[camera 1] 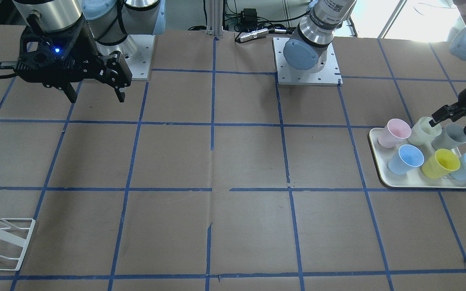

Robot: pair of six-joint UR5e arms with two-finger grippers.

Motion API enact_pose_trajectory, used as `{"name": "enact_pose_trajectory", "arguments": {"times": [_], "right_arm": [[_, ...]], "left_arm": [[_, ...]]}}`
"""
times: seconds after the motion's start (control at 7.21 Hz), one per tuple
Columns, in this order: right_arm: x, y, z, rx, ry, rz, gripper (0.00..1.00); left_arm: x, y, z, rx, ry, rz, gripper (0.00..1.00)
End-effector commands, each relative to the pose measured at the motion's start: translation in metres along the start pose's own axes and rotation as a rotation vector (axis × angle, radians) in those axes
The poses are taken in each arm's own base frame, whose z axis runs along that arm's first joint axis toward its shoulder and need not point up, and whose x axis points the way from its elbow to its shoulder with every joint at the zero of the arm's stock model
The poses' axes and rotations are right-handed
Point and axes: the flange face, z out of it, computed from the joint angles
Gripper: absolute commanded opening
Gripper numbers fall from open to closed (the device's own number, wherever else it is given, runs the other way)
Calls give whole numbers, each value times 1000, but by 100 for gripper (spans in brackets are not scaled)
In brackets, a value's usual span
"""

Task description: Transfer IKEA cup to right arm and place on rack

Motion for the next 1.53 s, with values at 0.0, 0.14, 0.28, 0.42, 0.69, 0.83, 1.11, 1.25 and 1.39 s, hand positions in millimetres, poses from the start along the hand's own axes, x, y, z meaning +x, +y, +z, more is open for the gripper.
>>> {"name": "enact_pose_trajectory", "arguments": {"times": [0.0,0.14,0.28,0.42,0.69,0.83,1.11,1.25,1.39], "right_arm": [[0,0,0,-1,0,1,100],[0,0,0,-1,0,1,100],[0,0,0,-1,0,1,100],[0,0,0,-3,0,1,100],[0,0,0,-3,0,2,100],[0,0,0,-4,0,2,100],[0,0,0,-4,0,2,100],[0,0,0,-4,0,2,100],[0,0,0,-4,0,2,100]], "left_arm": [[0,0,5,-7,9,-29,87],[0,0,6,-9,11,-30,85],[0,0,8,-11,13,-33,79],[0,0,9,-13,17,-33,70],[-1,0,13,-17,23,-32,44],[-1,-1,13,-15,25,-28,18],[-1,-2,13,-11,28,-25,0],[-1,-1,9,-5,22,-22,0],[0,0,0,7,9,-20,0]]}}
